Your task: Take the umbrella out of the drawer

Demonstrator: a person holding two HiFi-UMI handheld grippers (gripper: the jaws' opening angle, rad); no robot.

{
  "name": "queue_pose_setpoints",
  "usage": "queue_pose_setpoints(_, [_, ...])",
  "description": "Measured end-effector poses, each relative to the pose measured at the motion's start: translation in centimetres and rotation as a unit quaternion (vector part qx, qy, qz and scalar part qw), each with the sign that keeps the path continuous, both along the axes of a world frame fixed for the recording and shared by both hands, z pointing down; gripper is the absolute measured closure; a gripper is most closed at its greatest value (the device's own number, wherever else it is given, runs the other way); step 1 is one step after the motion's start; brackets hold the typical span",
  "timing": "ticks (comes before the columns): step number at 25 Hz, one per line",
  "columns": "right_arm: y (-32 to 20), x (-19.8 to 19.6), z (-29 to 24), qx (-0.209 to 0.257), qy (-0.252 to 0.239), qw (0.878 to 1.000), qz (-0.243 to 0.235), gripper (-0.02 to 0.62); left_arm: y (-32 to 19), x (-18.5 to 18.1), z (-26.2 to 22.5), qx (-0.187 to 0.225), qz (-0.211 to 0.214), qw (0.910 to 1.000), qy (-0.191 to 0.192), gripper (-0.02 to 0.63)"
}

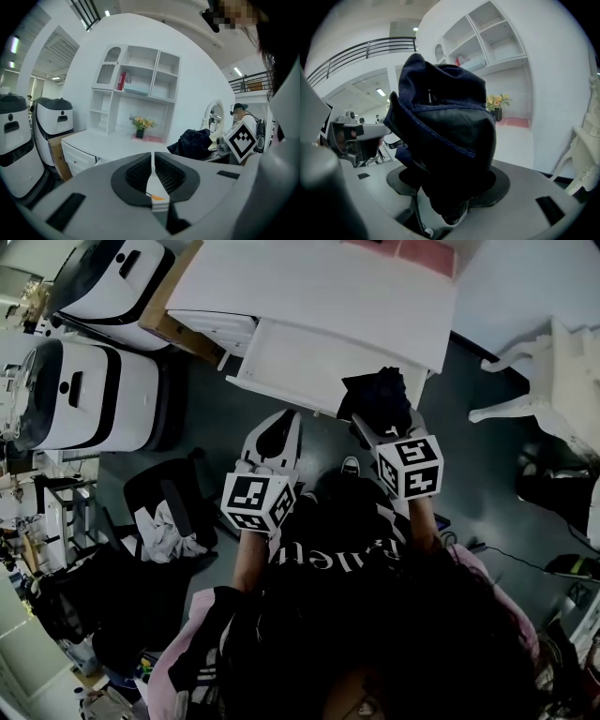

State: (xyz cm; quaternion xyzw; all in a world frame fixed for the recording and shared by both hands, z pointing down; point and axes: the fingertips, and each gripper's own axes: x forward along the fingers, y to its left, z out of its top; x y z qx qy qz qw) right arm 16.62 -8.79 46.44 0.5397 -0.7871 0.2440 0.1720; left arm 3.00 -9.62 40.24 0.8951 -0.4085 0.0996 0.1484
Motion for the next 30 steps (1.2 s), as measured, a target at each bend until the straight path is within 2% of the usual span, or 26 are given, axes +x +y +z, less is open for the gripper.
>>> queue_pose_setpoints(10, [4.8,-6.5,-1.0,0.008,-0.005,1.000,0.020,0.305,5.2,-7.0,-0.6,0.010,0.015,0.9998,0.012,0.575])
queue_pose_setpoints(21, [14.6,-15.9,-1.9,0.015,0.004,0.998,0.059,0.305,14.0,-15.9,-1.0,0.017,0.056,0.9973,0.046,0.575])
queue_pose_setpoints(25, [18.1,-18.5,-1.6,0.007,-0.001,0.998,0.066,0.305,16.4,-17.5,-0.4,0.008,0.071,0.9960,0.053,0.575])
queue_pose_setpoints(30, [21.6,-20.3,-1.4,-0.003,0.002,0.998,0.070,0.305,18.8,-17.8,-0.2,0.004,0.092,0.9939,0.060,0.574])
